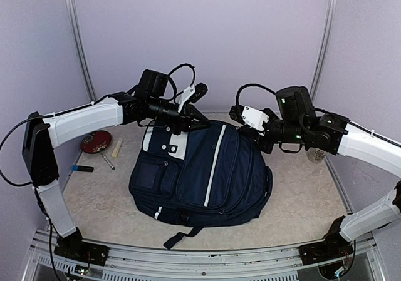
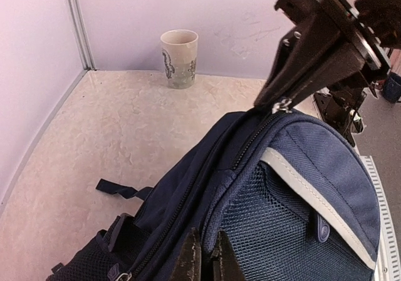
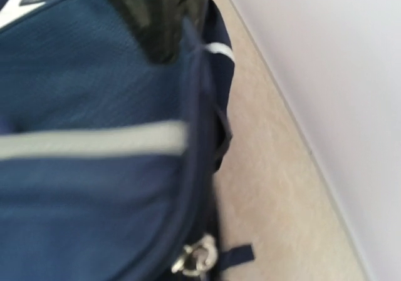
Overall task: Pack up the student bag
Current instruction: Unzip the upper front pocket of the student bag.
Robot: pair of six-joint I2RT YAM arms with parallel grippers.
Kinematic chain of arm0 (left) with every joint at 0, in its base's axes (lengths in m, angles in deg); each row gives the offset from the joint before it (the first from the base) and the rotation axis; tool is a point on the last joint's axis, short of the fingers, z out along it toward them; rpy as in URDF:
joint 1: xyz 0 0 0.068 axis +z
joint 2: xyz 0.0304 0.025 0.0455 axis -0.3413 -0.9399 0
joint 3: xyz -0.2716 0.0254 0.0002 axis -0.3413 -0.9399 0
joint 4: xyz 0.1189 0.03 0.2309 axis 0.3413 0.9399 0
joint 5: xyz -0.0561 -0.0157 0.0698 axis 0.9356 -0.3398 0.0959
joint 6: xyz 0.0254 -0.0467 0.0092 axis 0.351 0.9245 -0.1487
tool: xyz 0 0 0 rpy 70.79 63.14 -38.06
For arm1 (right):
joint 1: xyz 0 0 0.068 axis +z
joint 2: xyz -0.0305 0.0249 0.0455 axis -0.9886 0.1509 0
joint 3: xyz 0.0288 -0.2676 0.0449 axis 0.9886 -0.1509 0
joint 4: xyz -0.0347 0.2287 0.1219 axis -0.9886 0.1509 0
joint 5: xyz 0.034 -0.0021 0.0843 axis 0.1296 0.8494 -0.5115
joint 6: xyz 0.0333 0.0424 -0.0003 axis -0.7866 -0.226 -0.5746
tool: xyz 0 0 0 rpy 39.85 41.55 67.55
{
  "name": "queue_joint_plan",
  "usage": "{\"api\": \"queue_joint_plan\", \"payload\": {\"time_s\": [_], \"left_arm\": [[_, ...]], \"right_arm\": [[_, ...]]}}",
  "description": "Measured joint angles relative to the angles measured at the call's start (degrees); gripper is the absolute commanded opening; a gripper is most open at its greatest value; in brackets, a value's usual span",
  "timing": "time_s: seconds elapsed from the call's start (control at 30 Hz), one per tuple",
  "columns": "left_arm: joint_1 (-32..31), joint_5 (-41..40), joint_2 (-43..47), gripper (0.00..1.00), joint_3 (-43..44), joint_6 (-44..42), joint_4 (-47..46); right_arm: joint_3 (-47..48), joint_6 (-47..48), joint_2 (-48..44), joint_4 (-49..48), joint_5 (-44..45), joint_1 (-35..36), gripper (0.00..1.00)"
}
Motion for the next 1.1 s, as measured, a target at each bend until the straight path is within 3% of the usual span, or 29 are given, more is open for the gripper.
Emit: {"api": "queue_joint_plan", "payload": {"time_s": [0.43, 0.7, 0.9, 1.1], "left_arm": [[2.56, -4.24, 1.03, 0.00, -2.58, 9.38, -3.91], [4.81, -15.39, 6.12, 0.00, -9.75, 16.48, -10.38], [5.99, -17.27, 6.43, 0.00, -11.08, 20.94, -11.80], [5.09, -22.08, 6.43, 0.00, -12.96, 27.71, -15.13]], "right_arm": [[-1.79, -13.88, -2.91, 10.84, 7.06, 6.73, 0.00], [-3.48, -22.62, 0.39, 14.88, -5.51, 13.09, 0.00], [-7.06, -29.49, -0.33, 11.17, -6.38, 14.80, 0.00], [-12.20, -35.10, -0.24, 0.57, -8.33, 15.39, 0.00]]}}
